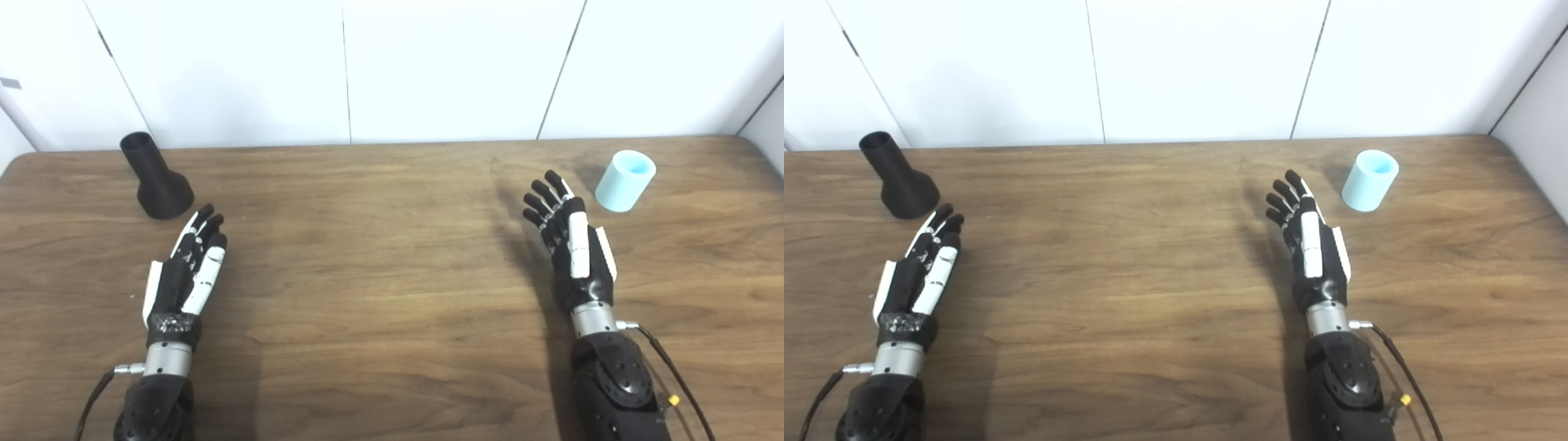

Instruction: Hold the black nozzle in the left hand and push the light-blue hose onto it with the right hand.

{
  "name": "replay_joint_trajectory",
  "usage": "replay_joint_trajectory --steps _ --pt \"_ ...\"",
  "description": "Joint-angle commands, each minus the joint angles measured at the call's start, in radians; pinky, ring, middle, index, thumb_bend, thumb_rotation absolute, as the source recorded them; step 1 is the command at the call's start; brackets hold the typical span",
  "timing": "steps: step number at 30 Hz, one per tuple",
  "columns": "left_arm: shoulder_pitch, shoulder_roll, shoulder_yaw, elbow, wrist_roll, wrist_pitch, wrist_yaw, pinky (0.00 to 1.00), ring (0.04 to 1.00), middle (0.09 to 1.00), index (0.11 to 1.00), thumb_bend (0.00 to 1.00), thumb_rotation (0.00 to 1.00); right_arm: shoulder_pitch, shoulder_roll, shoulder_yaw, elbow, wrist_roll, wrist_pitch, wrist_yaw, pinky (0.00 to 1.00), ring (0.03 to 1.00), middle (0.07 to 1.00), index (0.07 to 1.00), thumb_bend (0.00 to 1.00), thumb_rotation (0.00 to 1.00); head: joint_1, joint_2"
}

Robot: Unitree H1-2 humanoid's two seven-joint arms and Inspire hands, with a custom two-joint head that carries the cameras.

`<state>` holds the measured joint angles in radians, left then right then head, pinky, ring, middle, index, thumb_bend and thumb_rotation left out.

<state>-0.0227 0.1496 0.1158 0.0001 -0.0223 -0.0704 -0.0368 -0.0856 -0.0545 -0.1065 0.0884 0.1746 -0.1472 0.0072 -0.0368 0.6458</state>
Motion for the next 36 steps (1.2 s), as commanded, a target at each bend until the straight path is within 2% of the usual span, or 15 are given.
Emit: replay_joint_trajectory --steps 1,15,21,26,29,31,33,36 --pt "0.029 -0.015 -0.008 0.048 0.001 -0.006 0.007 0.94 0.937 0.902 0.925 0.50 0.64 0.065 0.003 -0.007 0.074 0.001 -0.002 0.006 0.85 0.852 0.881 0.911 0.53 0.96 0.000 0.001" --pt "0.028 -0.009 -0.008 0.047 0.000 -0.001 0.001 0.94 0.946 0.907 0.934 0.52 0.65 0.062 0.001 -0.005 0.081 -0.004 -0.014 0.009 0.86 0.862 0.887 0.911 0.54 0.96 -0.002 0.006" --pt "0.033 -0.012 -0.012 0.031 0.004 0.009 0.000 0.95 0.949 0.907 0.936 0.52 0.65 0.067 -0.001 -0.009 0.064 0.005 0.003 0.010 0.85 0.859 0.886 0.913 0.54 0.96 0.014 0.012" --pt "0.045 -0.023 -0.024 0.004 0.019 0.015 0.006 0.94 0.938 0.905 0.935 0.50 0.60 0.078 -0.012 -0.015 0.034 0.017 0.033 0.015 0.84 0.864 0.893 0.916 0.54 0.95 0.073 0.012" --pt "0.054 -0.035 -0.037 -0.020 0.045 0.026 0.018 0.95 0.943 0.910 0.943 0.47 0.58 0.079 -0.029 -0.022 0.037 0.026 0.029 0.026 0.85 0.866 0.894 0.915 0.55 0.95 0.127 0.011" --pt "0.060 -0.046 -0.050 -0.037 0.108 0.039 0.050 0.95 0.936 0.904 0.940 0.48 0.54 0.079 -0.039 -0.028 0.048 0.035 0.018 0.034 0.85 0.863 0.893 0.910 0.54 0.95 0.154 0.008" --pt "0.066 -0.052 -0.070 -0.050 0.180 0.047 0.081 0.92 0.909 0.888 0.928 0.49 0.53 0.081 -0.049 -0.034 0.052 0.045 0.015 0.041 0.84 0.855 0.885 0.902 0.53 0.95 0.179 0.004" --pt "0.074 -0.068 -0.085 -0.068 0.214 0.059 0.096 0.88 0.887 0.883 0.924 0.52 0.50 0.089 -0.066 -0.043 0.042 0.056 0.034 0.050 0.85 0.858 0.887 0.908 0.53 0.97 0.219 -0.004"
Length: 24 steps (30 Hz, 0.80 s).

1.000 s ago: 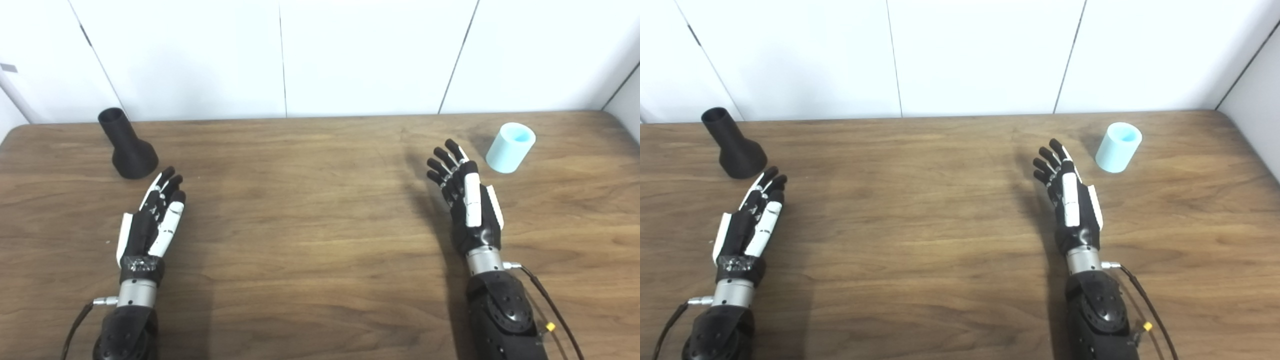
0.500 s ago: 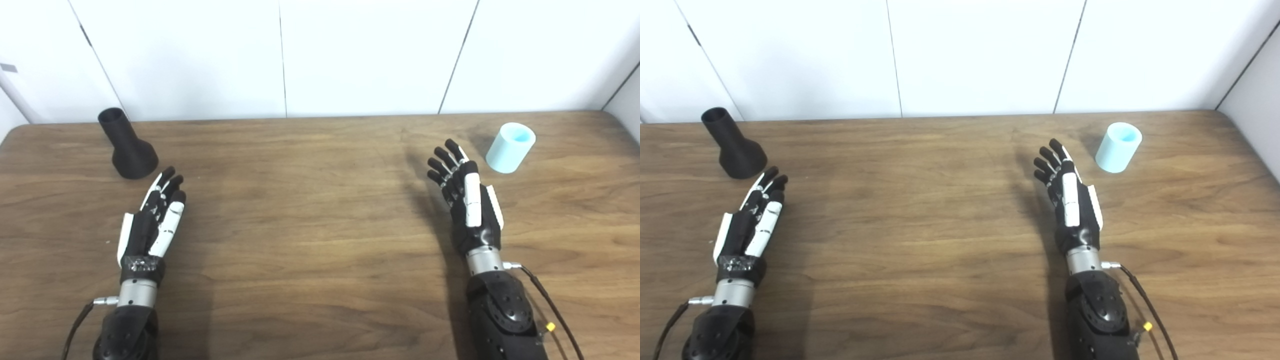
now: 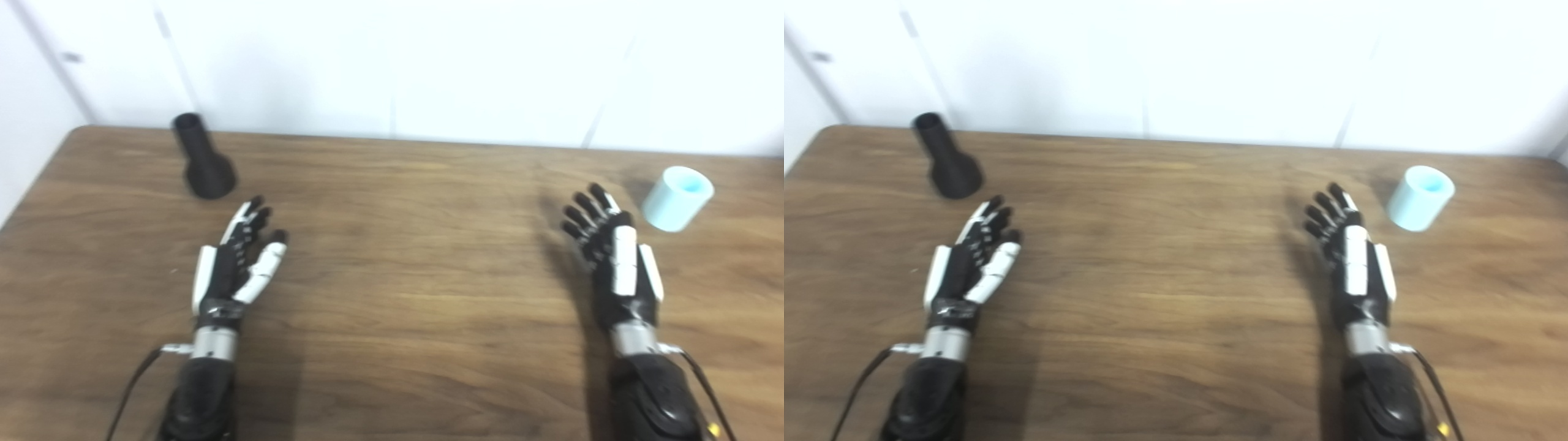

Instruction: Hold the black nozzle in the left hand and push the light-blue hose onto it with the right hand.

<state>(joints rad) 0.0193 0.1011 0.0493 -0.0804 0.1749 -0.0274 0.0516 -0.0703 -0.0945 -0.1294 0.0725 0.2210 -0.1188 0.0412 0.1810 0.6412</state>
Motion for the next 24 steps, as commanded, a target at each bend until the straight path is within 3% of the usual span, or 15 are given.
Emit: replay_joint_trajectory --steps 1,6,12,20,24 --pt "0.033 -0.027 -0.021 0.010 0.017 0.017 0.011 0.87 0.885 0.882 0.923 0.53 0.48 0.073 -0.033 -0.023 0.066 0.013 0.002 0.023 0.85 0.860 0.888 0.912 0.53 0.97 0.017 -0.003" --pt "0.031 -0.056 -0.040 0.015 0.045 0.012 0.038 0.85 0.874 0.878 0.917 0.54 0.37 0.065 -0.061 -0.042 0.099 0.039 -0.006 0.050 0.87 0.870 0.900 0.922 0.55 0.98 0.068 -0.016" --pt "0.017 -0.087 -0.062 0.051 0.082 0.007 0.075 0.82 0.865 0.869 0.908 0.54 0.35 0.042 -0.097 -0.070 0.174 0.108 -0.038 0.121 0.90 0.895 0.926 0.935 0.57 0.93 0.123 -0.045" --pt "0.011 -0.111 -0.067 0.119 0.070 -0.042 0.105 0.85 0.875 0.876 0.910 0.55 0.34 0.013 -0.118 -0.089 0.298 0.124 -0.118 0.187 0.87 0.870 0.902 0.923 0.57 0.92 0.162 -0.144" --pt "0.009 -0.104 -0.073 0.138 0.067 -0.047 0.091 0.89 0.899 0.896 0.936 0.55 0.37 -0.002 -0.118 -0.097 0.345 0.117 -0.141 0.189 0.86 0.866 0.896 0.919 0.58 0.92 0.175 -0.172"
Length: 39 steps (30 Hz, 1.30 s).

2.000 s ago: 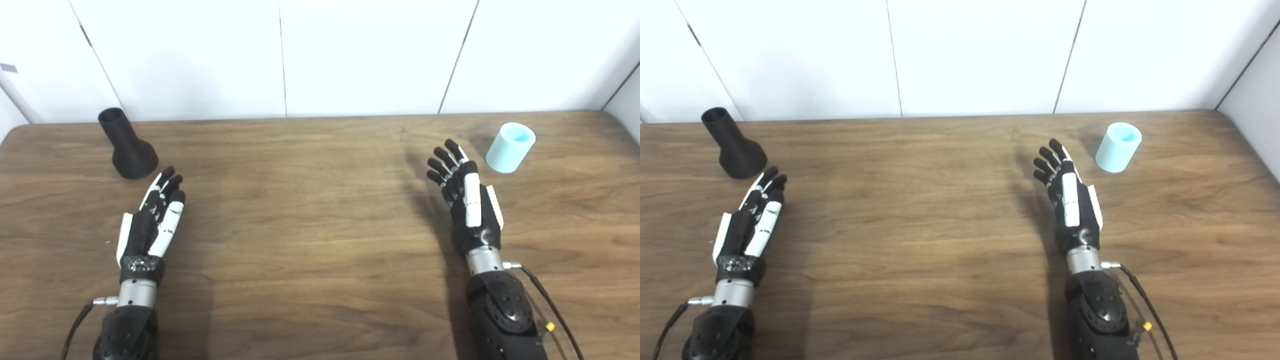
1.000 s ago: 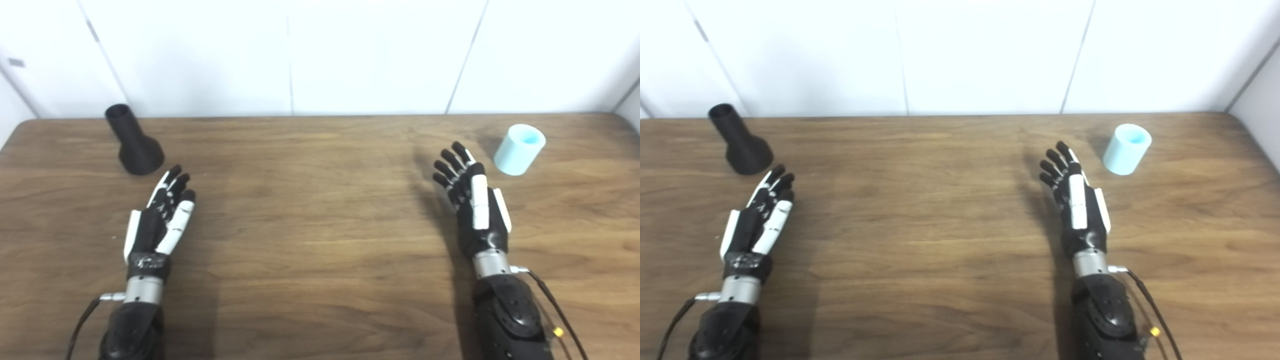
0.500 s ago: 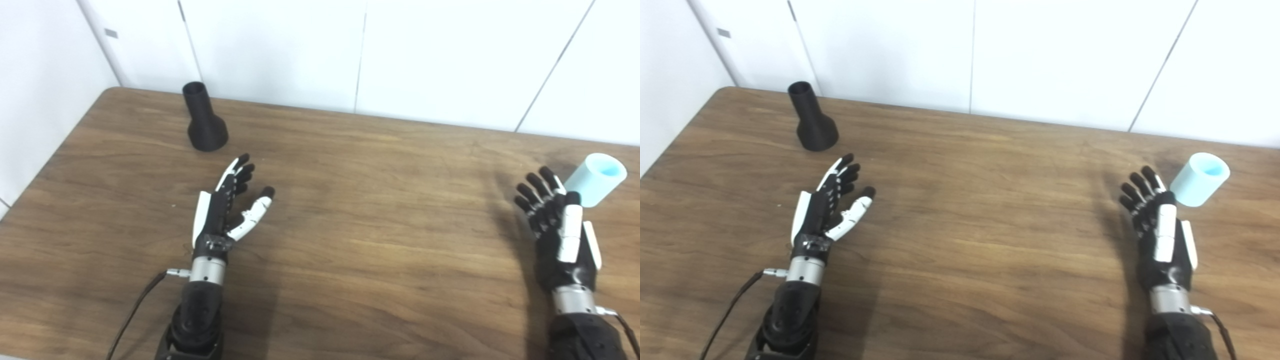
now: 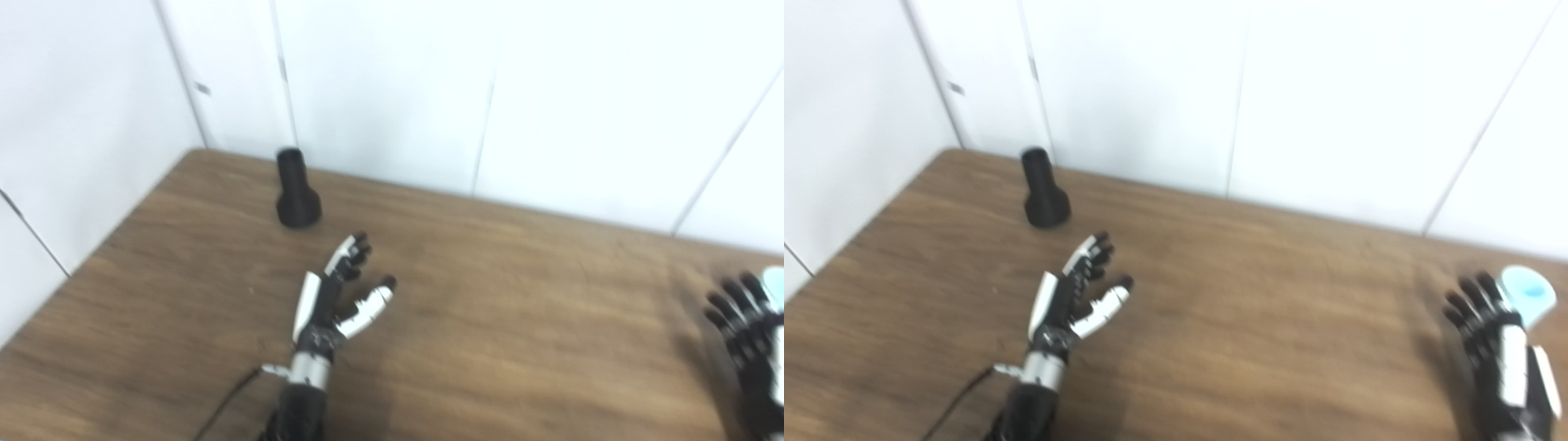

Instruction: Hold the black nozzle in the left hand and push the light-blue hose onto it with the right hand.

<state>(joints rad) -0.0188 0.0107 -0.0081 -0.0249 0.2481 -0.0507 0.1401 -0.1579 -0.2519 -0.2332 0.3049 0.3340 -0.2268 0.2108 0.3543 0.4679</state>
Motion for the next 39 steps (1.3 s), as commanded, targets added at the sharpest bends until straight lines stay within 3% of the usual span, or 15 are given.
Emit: replay_joint_trajectory --steps 1,5,12,19,25,31,39 --pt "0.045 -0.014 -0.016 0.091 -0.007 -0.029 0.003 0.89 0.900 0.897 0.937 0.55 0.37 0.082 0.039 0.005 0.122 0.008 -0.034 0.023 0.86 0.868 0.898 0.922 0.57 0.93 0.008 -0.013" --pt "0.036 -0.022 -0.021 0.128 0.005 -0.056 0.025 0.88 0.895 0.889 0.926 0.57 0.39 0.066 0.032 0.000 0.168 0.017 -0.049 0.039 0.90 0.882 0.909 0.930 0.52 0.98 0.028 -0.040" --pt "0.039 -0.042 -0.012 0.133 0.011 -0.082 0.062 0.88 0.886 0.880 0.910 0.67 0.46 0.067 0.032 -0.009 0.169 0.013 -0.053 0.043 0.95 0.913 0.933 0.946 0.49 1.00 0.028 -0.028" --pt "0.053 -0.055 0.016 0.049 0.004 -0.089 0.092 0.84 0.881 0.869 0.889 0.76 0.34 0.076 0.032 -0.009 0.155 0.007 -0.042 0.039 0.93 0.893 0.912 0.927 0.48 1.00 0.018 -0.011" --pt "0.076 -0.060 0.023 -0.125 0.050 0.053 0.082 0.81 0.841 0.859 0.884 0.79 0.26 0.079 0.035 -0.009 0.147 -0.003 -0.041 0.028 0.91 0.887 0.909 0.917 0.47 1.00 0.021 -0.002" --pt "0.084 -0.016 0.056 -0.354 0.095 0.299 0.014 0.80 0.820 0.834 0.875 0.75 0.24 0.082 0.046 -0.008 0.132 -0.002 -0.030 0.026 0.91 0.884 0.903 0.912 0.48 1.00 0.012 0.005" --pt "0.057 0.074 0.116 -0.514 0.143 0.445 -0.023 0.75 0.780 0.813 0.850 0.80 0.27 0.080 0.051 0.000 0.131 -0.008 -0.035 0.030 0.91 0.878 0.901 0.926 0.52 0.99 0.014 0.010"
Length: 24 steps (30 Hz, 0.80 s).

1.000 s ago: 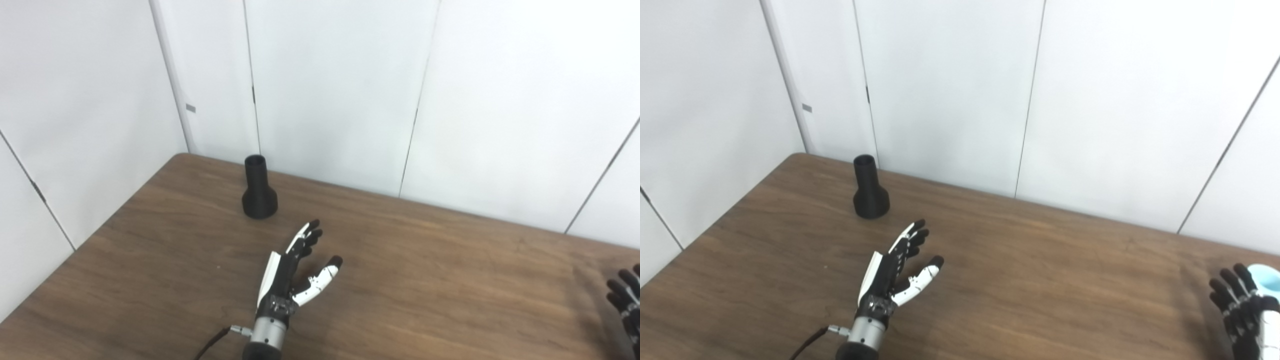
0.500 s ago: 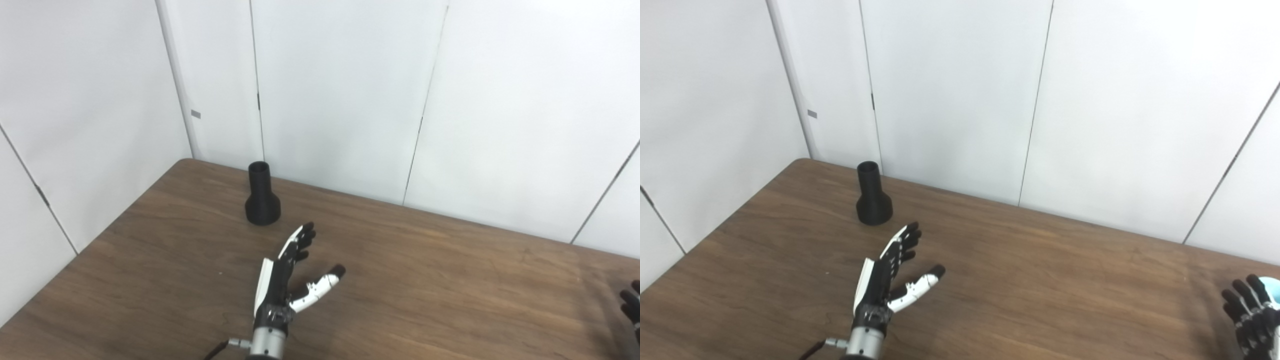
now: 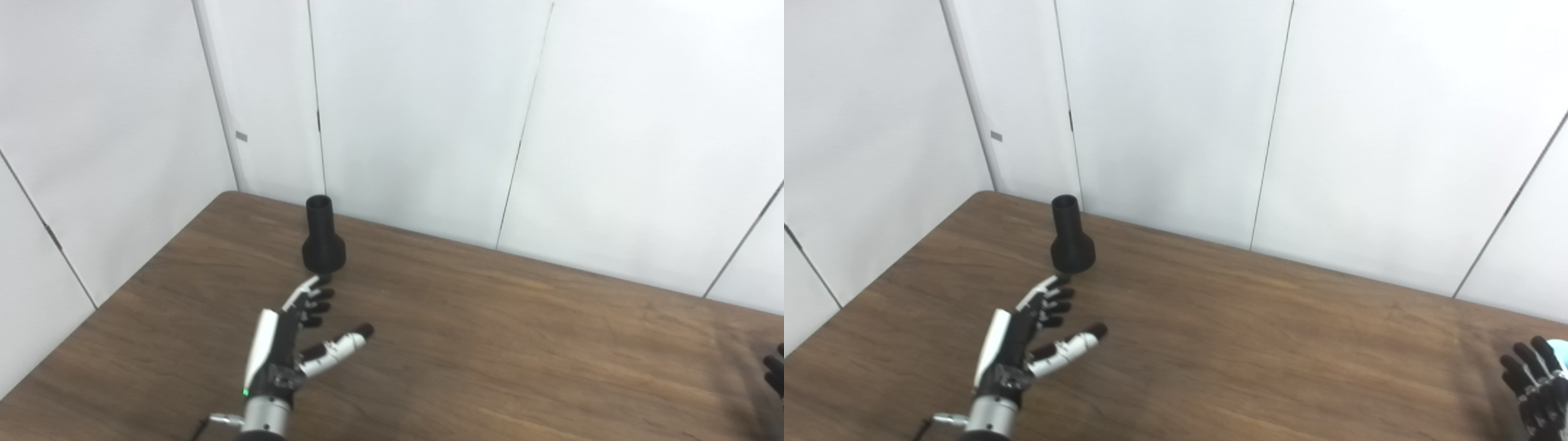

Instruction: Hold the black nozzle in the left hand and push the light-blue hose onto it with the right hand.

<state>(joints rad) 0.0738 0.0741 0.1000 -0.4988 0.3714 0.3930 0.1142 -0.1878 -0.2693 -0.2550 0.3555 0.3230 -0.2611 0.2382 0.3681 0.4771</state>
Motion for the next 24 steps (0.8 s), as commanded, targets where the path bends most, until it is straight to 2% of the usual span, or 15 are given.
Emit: replay_joint_trajectory --steps 1,6,9,15,19,21,24 --pt "-0.043 0.017 0.021 -0.043 0.014 0.005 0.005 0.76 0.786 0.816 0.850 0.80 0.26 0.109 0.069 0.023 0.083 0.000 -0.003 0.001 0.91 0.879 0.903 0.929 0.53 0.98 0.003 0.001" --pt "-0.083 0.054 0.082 -0.050 -0.002 0.060 -0.015 0.77 0.798 0.822 0.854 0.81 0.25 0.098 0.069 0.021 0.107 0.000 -0.016 0.005 0.90 0.883 0.903 0.928 0.52 0.97 0.011 0.001" --pt "-0.115 0.082 0.113 -0.032 0.023 0.075 -0.045 0.75 0.798 0.826 0.865 0.82 0.25 0.097 0.069 0.022 0.111 -0.002 -0.020 0.005 0.90 0.883 0.901 0.930 0.53 0.98 0.012 0.002" --pt "-0.187 0.118 0.182 0.032 0.118 0.076 -0.146 0.76 0.826 0.859 0.889 0.81 0.35 0.097 0.077 0.021 0.107 -0.009 -0.023 -0.003 0.90 0.881 0.895 0.925 0.54 0.96 0.007 0.007" --pt "-0.230 0.146 0.195 0.089 0.173 0.077 -0.179 0.77 0.848 0.885 0.902 0.84 0.37 0.097 0.078 0.023 0.113 -0.012 -0.038 0.001 0.90 0.882 0.899 0.925 0.53 0.97 0.004 0.008" --pt "-0.251 0.158 0.198 0.115 0.183 0.077 -0.193 0.77 0.877 0.925 0.919 0.85 0.35 0.098 0.079 0.023 0.112 -0.017 -0.037 -0.005 0.88 0.871 0.885 0.913 0.55 0.94 0.001 0.007" --pt "-0.276 0.210 0.168 0.174 0.206 0.074 -0.187 0.79 0.903 0.958 0.926 0.89 0.37 0.100 0.081 0.024 0.108 -0.028 -0.035 -0.014 0.87 0.866 0.878 0.912 0.57 0.93 0.004 0.007"
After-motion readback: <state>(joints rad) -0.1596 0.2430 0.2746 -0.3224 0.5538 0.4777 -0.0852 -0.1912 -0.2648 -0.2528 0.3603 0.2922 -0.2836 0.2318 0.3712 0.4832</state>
